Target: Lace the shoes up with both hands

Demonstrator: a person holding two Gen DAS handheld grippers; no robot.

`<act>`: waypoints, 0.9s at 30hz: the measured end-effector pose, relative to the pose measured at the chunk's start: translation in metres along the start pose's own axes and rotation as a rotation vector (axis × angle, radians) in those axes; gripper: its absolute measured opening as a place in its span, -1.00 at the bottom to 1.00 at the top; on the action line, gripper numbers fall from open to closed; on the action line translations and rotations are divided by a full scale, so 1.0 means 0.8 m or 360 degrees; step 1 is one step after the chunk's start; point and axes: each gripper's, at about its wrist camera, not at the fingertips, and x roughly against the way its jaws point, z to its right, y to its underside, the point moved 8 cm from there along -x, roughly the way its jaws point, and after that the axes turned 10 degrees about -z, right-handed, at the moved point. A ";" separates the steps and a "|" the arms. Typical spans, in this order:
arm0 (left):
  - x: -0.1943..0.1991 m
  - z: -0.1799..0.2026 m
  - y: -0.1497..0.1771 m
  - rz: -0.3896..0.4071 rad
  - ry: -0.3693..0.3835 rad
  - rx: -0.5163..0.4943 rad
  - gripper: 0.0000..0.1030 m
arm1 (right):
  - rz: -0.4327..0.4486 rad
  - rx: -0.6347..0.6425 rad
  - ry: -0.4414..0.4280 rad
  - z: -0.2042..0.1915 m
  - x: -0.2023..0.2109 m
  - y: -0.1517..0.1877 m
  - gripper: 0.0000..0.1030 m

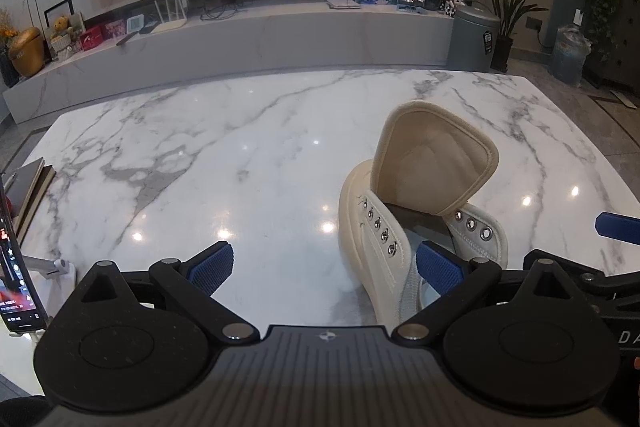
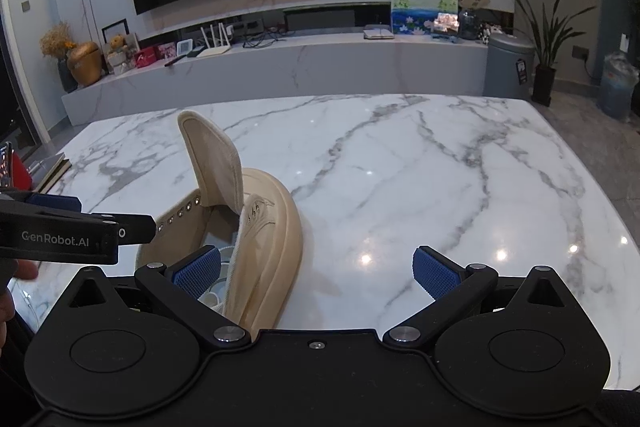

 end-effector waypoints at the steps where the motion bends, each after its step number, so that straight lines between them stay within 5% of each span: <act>1: 0.001 0.001 0.000 0.0002 0.0000 0.0001 0.93 | 0.0001 0.0005 0.0001 0.001 0.000 0.000 0.98; 27: 0.019 0.014 0.003 0.0000 0.0010 0.0021 0.92 | -0.0011 0.0071 0.0034 -0.006 -0.006 0.001 0.98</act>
